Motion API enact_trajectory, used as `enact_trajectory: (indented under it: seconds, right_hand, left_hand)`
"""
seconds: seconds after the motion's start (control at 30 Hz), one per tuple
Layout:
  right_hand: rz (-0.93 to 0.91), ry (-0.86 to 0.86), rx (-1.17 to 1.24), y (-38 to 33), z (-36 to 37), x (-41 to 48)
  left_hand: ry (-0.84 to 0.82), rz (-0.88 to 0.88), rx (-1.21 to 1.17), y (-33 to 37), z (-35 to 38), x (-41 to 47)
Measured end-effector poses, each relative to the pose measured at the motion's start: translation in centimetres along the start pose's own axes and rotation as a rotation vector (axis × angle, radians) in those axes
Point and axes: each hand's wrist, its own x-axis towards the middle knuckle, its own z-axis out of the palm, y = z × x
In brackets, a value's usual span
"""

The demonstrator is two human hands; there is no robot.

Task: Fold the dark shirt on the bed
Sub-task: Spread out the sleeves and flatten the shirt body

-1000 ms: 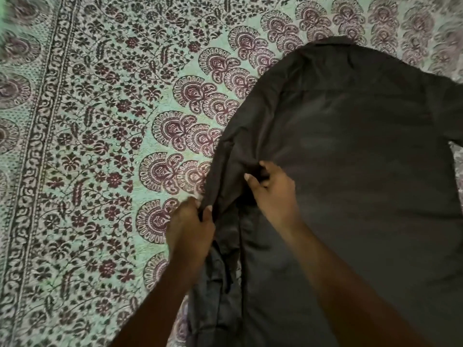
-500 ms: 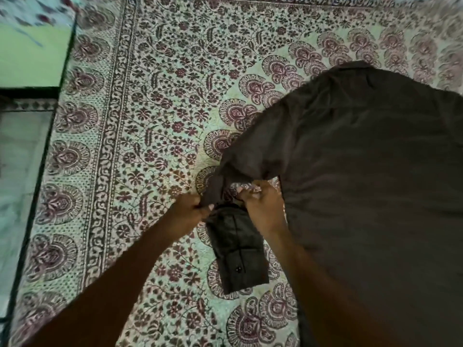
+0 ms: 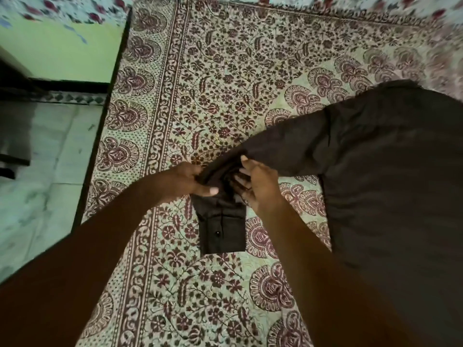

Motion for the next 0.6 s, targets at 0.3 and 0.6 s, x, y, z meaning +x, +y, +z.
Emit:
enact_trajectory:
  seconds: [0.3,0.6]
  right_hand:
    - [-0.127,0.17,0.253,0.7,3.6,0.2]
    - [-0.151,0.209,0.405,0.8,7.3,0.8]
  left_hand:
    - [0.606,0.221,0.205,-0.2,-8.1,1.7]
    - [0.407,0.179,0.387,1.5,-15.7,2.0]
